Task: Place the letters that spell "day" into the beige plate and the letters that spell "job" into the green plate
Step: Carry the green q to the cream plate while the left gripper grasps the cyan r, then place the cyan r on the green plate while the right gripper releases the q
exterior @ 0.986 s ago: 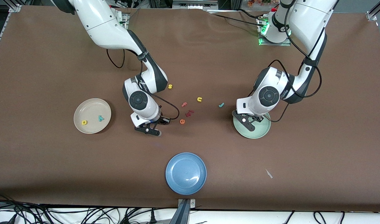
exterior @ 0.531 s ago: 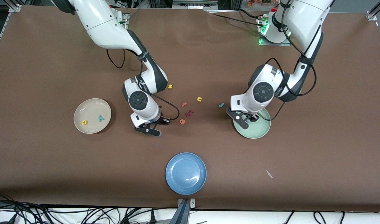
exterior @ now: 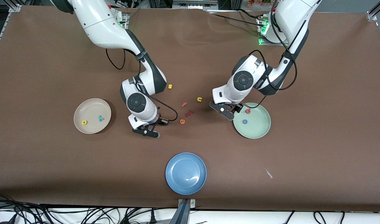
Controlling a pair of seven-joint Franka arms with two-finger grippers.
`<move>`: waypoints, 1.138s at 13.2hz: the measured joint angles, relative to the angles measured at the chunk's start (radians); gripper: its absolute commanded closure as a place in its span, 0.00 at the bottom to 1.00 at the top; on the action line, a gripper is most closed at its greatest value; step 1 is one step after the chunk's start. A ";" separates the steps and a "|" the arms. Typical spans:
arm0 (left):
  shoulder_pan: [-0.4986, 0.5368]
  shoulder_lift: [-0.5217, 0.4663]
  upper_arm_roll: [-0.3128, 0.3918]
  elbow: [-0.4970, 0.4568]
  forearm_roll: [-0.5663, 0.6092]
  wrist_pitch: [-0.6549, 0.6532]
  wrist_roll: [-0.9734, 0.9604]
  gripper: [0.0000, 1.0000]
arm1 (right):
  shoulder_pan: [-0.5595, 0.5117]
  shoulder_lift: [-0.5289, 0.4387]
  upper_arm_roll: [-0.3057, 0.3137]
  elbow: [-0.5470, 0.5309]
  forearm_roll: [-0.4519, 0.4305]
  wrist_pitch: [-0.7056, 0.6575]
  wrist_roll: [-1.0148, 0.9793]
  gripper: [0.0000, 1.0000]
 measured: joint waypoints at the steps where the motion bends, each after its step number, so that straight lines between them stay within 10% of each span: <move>1: -0.007 0.003 0.000 -0.016 0.000 0.027 -0.002 0.27 | -0.001 -0.008 -0.015 0.001 0.000 -0.032 -0.038 1.00; 7: -0.040 0.038 0.001 -0.056 0.081 0.101 -0.003 0.36 | -0.009 -0.105 -0.157 -0.070 0.000 -0.163 -0.361 1.00; 11: -0.034 0.055 0.003 -0.056 0.136 0.109 -0.003 0.76 | -0.013 -0.200 -0.261 -0.206 0.000 -0.163 -0.592 1.00; 15: -0.031 0.079 0.003 -0.056 0.138 0.123 -0.003 0.86 | -0.015 -0.249 -0.361 -0.320 0.000 -0.101 -0.797 0.87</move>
